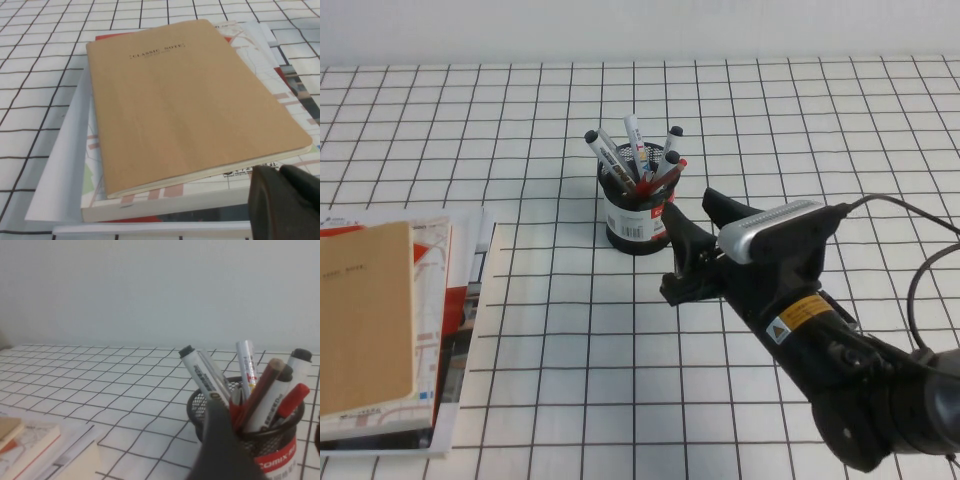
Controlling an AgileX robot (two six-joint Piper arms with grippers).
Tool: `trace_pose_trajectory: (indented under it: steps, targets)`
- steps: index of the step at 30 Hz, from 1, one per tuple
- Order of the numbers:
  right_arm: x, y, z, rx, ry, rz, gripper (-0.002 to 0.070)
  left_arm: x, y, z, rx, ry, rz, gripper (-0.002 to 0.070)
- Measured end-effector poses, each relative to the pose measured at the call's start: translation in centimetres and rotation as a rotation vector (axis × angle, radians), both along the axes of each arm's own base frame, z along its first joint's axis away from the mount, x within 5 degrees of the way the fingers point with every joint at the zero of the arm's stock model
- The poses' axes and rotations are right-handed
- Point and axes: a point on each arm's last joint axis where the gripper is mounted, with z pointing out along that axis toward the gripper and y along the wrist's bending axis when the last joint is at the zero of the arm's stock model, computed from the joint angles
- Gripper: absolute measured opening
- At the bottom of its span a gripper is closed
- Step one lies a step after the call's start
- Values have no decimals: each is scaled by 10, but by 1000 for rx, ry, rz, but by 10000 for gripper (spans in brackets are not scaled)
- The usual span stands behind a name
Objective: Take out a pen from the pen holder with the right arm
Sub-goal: 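Take a marker out of the pen holder and lay it on the table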
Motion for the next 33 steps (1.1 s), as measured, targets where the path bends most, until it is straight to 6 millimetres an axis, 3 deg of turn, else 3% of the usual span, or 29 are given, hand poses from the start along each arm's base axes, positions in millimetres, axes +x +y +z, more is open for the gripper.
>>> trace_pose_trajectory:
  steps: [13, 33]
  targets:
    - [38, 27, -6, 66, -18, -88, 295, 0, 0, 0, 0, 0, 0, -4]
    - [54, 33, -13, 89, 5, -151, 284, 0, 0, 0, 0, 0, 0, -4]
